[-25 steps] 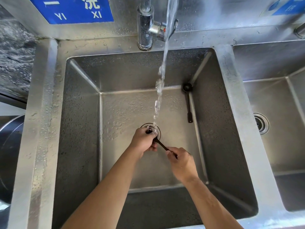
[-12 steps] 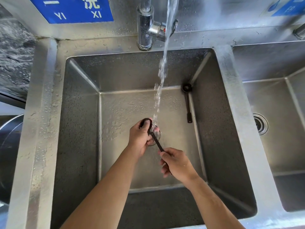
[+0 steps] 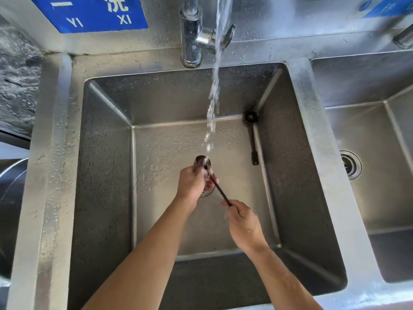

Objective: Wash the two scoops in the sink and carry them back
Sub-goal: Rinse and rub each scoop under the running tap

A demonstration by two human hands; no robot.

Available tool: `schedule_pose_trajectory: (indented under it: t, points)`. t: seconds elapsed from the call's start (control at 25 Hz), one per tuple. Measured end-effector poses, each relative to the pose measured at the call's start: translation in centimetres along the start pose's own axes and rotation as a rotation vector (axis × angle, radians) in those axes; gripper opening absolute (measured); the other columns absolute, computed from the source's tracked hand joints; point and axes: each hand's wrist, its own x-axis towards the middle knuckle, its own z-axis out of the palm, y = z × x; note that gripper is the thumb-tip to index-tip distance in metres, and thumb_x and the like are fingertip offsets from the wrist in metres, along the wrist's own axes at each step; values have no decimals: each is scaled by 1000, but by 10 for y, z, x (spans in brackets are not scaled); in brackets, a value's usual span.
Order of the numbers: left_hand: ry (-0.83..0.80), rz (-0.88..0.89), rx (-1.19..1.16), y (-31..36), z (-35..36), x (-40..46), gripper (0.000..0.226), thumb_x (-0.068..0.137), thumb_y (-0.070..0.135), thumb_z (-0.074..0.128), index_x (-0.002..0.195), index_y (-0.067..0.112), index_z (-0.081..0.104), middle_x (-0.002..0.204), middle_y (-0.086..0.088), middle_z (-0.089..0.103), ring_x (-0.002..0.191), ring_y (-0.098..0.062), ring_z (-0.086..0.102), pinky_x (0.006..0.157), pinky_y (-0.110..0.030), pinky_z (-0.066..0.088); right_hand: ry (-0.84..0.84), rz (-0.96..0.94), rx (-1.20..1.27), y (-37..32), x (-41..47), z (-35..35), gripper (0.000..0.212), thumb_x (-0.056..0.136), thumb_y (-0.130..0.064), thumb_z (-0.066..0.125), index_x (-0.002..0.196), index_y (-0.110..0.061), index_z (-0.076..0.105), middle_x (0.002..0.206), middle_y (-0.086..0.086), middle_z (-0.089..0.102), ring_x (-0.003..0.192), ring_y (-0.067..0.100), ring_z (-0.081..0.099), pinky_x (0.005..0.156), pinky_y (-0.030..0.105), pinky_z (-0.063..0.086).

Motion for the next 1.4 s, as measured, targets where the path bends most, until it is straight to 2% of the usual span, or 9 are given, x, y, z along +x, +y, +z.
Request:
schedule_pose_trajectory:
  t: [0.12, 0.24, 0.32, 0.44, 0.56, 0.72, 0.92, 1.16, 1.4]
  points:
    - [-85, -173, -37, -3, 4, -3, 42, 106, 30, 41, 88, 2, 67, 74, -18, 76, 59, -24, 71, 55, -31, 57, 7, -81, -148, 1, 4, -2, 30, 106, -20, 36, 111, -16, 65, 95, 5, 65, 63, 10, 51, 55, 19, 38]
    - [-228, -268, -176, -19, 13, -19, 25, 103, 14, 46, 108, 0, 66, 89, -17, 78, 77, -27, 73, 72, -40, 58, 16, -117, -192, -1, 10, -8, 28, 107, -20, 37, 105, -17, 65, 80, -6, 59, 59, 3, 48, 53, 10, 35]
    - [-264, -231, -156, -28, 19, -28, 18, 101, 5, 51, 108, 1, 67, 91, -16, 76, 78, -26, 73, 71, -39, 59, 32, -87, -188, 0, 14, -15, 28, 105, -19, 40, 94, -21, 66, 68, -12, 58, 54, 1, 50, 48, 10, 38]
    - [-163, -210, -107, -29, 34, -25, 15, 97, -1, 57, 100, 5, 71, 86, -14, 73, 75, -24, 72, 69, -36, 59, 28, 91, 23, 4, 21, -22, 31, 100, -22, 48, 77, -15, 68, 61, -1, 67, 48, 10, 57, 46, 21, 48]
    - [-51, -208, -91, -21, 49, -12, 15, 96, 4, 61, 109, 5, 69, 87, -11, 74, 75, -25, 68, 69, -35, 55, 82, 250, 158, 6, 28, -36, 27, 95, -27, 56, 78, -15, 73, 67, 3, 75, 50, 12, 62, 46, 28, 47]
    - [26, -205, -103, -10, 70, 3, 11, 95, 7, 65, 99, 18, 66, 83, -9, 74, 71, -25, 68, 69, -37, 54, 107, 368, 280, 12, 37, -49, 24, 94, -19, 59, 77, -14, 75, 66, 3, 75, 56, 16, 64, 56, 32, 49]
    - [-1, -187, -4, -12, 96, 16, 25, 89, -2, 66, 109, 11, 72, 81, -13, 74, 71, -26, 68, 75, -40, 57, 136, 399, 509, 10, 58, -47, 20, 97, -9, 61, 81, -11, 74, 63, 4, 75, 58, 17, 71, 65, 33, 64]
    - [80, -179, 132, -16, 131, 52, 31, 84, -11, 65, 108, 6, 72, 102, -24, 75, 97, -41, 72, 90, -54, 59, 217, 459, 735, 16, 111, -49, 20, 96, -3, 61, 80, -5, 72, 68, 10, 72, 54, 19, 67, 58, 30, 62]
    - [168, -137, 184, -20, 147, 100, 25, 84, -7, 67, 99, 12, 72, 100, -21, 76, 95, -37, 74, 88, -48, 61, 280, 470, 949, 26, 162, -32, 19, 93, 3, 61, 78, 0, 72, 71, 16, 75, 57, 22, 72, 54, 29, 59]
